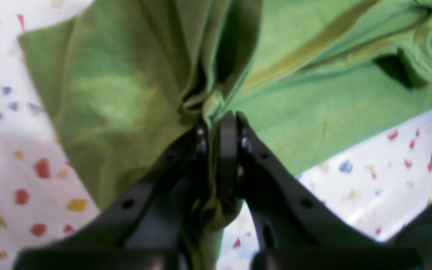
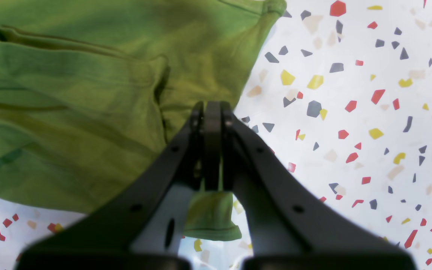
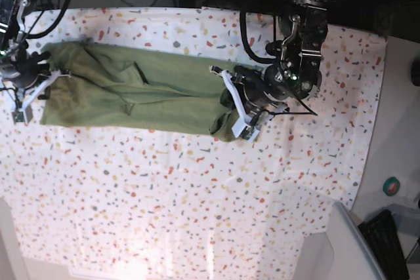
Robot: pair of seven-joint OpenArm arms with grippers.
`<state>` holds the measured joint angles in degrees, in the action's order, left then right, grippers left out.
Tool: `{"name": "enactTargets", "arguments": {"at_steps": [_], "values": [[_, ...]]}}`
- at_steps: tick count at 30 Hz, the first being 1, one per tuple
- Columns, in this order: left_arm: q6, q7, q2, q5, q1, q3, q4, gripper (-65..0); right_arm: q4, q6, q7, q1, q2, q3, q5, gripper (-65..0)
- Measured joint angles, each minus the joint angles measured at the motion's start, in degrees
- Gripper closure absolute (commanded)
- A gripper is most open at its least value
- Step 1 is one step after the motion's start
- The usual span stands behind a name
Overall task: Layout the t-shirt on the table in an organized manner, then fold the t-shirt properly
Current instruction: 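Fold the hem end with the left gripper toward the right gripper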
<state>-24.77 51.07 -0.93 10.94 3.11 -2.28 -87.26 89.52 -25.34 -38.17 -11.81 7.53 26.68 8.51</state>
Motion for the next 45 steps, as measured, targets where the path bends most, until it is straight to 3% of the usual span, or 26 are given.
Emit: {"name": "enactTargets", "arguments": {"at_steps": [10, 27, 45], "values": [[0.04, 4.63, 2.27, -0.24, -1.31, -2.45, -3.54, 0.0, 0.00, 0.00, 0.02, 0.07, 0.00, 0.00, 0.02, 0.0], [-0.04, 4.24, 2.86, 0.44, -2.34, -8.61, 0.13, 0.0, 0.00, -0.02, 0.00, 0.79, 0.00, 0.00, 0.02, 0.0], [-0.02, 4.07, 4.74, 0.20, -2.29, -8.66, 2.38, 0.0, 0.00, 0.00, 0.02, 0.81, 0.00, 0.00, 0.02, 0.0]]}}
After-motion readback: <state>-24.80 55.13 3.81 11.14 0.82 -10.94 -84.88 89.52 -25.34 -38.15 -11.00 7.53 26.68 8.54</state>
